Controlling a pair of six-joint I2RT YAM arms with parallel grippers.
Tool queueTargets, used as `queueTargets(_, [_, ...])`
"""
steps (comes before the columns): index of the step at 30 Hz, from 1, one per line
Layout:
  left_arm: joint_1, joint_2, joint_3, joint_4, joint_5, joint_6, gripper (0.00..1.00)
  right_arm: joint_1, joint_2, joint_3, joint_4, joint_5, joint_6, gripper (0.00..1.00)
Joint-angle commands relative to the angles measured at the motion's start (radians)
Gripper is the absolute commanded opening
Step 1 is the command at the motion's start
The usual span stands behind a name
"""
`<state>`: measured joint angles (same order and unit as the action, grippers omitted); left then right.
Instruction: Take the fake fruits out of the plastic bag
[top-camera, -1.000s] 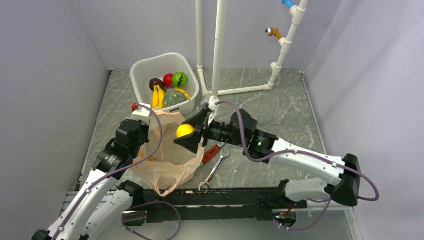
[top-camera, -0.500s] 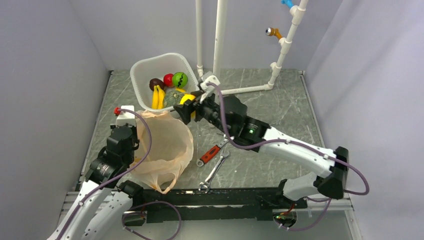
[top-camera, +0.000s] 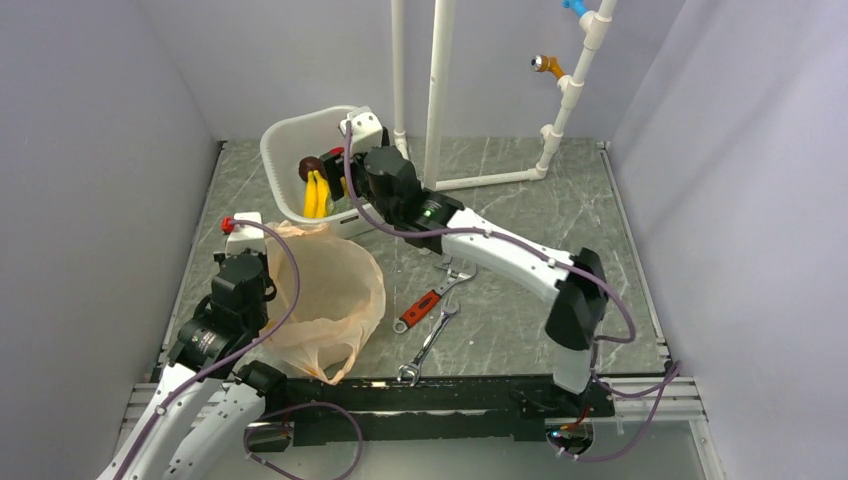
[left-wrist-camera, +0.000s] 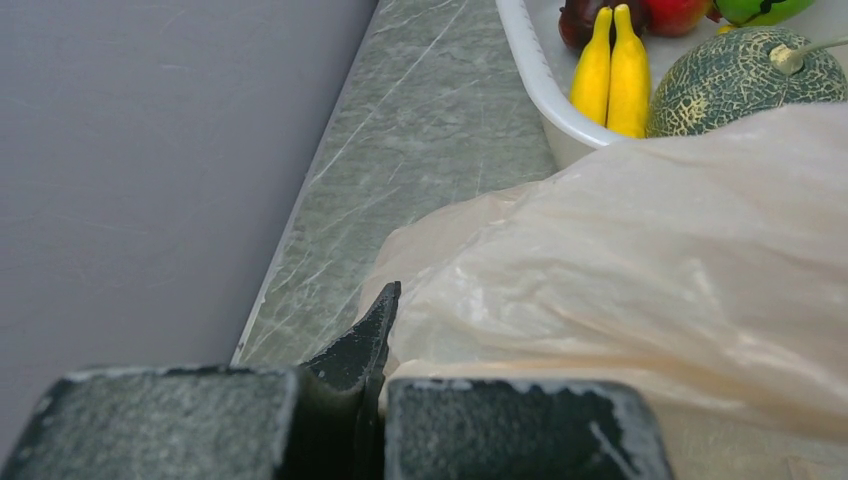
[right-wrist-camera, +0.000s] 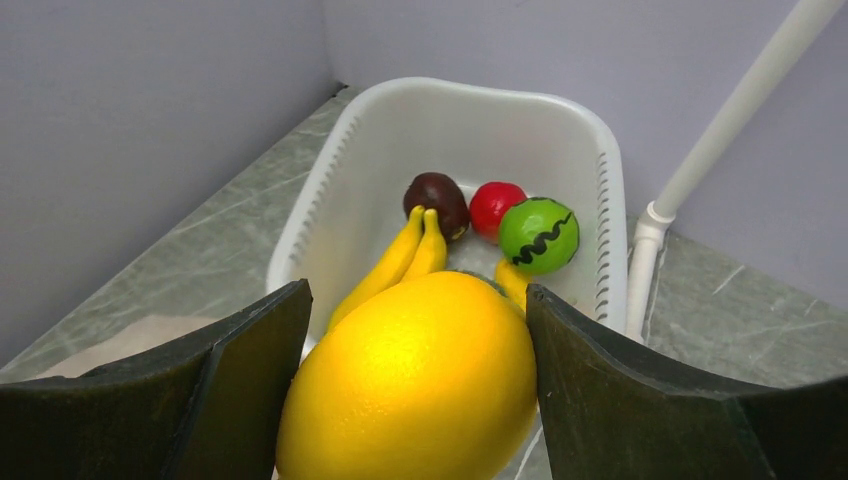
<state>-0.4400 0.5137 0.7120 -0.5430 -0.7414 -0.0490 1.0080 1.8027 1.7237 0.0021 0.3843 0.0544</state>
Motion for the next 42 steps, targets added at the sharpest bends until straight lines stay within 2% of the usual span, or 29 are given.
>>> queueTargets(1, [-0.003, -0.01, 0.009, 0.028, -0.024, -0.008, 0.0, -0.068, 0.109, 0.157, 0.029, -0.02, 0.024, 0.0])
queueTargets(7, [-0.003, -0.001, 0.009, 0.03, -0.017, -0.005, 0.0, -0.116, 0.365, 0.471, -0.061, -0.043, 0.006, 0.14])
queueTargets(8, [-0.003, -0.002, 0.009, 0.03, -0.017, -0.005, 0.0, -0.123, 0.41, 0.531, -0.079, -0.047, -0.001, 0.22])
queueTargets(9, [-0.003, -0.004, 0.008, 0.031, -0.016, -0.004, 0.0, -0.129, 0.455, 0.582, -0.092, -0.053, -0.012, 0.35])
queueTargets(12, [-0.003, -0.008, 0.006, 0.035, -0.012, -0.002, 0.0, -0.153, 0.584, 0.746, -0.161, -0.066, -0.014, 0.86])
queueTargets(13, [-0.003, -0.01, 0.005, 0.036, -0.012, 0.0, 0.0, -0.16, 0.602, 0.778, -0.194, -0.078, 0.003, 0.93])
queueTargets(15, [-0.003, -0.012, 0.003, 0.039, -0.006, 0.0, 0.0, -0.172, 0.592, 0.77, -0.205, -0.117, 0.034, 0.98])
queueTargets(19, [-0.003, -0.008, 0.001, 0.049, 0.021, 0.01, 0.0, -0.173, 0.482, 0.581, -0.126, -0.174, 0.041, 0.99])
queueTargets(25, [-0.003, -0.006, -0.001, 0.055, 0.049, 0.017, 0.0, -0.171, 0.426, 0.537, -0.194, -0.177, 0.048, 0.99])
queueTargets(30, [-0.003, -0.006, -0.002, 0.055, 0.054, 0.017, 0.0, -0.156, 0.313, 0.377, -0.177, -0.188, 0.084, 0.99])
queueTargets(38, [-0.003, 0.004, 0.0, 0.056, 0.082, 0.02, 0.0, -0.077, 0.052, 0.065, -0.13, -0.096, 0.111, 1.0])
queueTargets(42, [-0.003, 0.005, -0.017, 0.092, 0.183, 0.037, 0.0, -0.007, -0.072, -0.107, -0.089, -0.022, 0.097, 1.0])
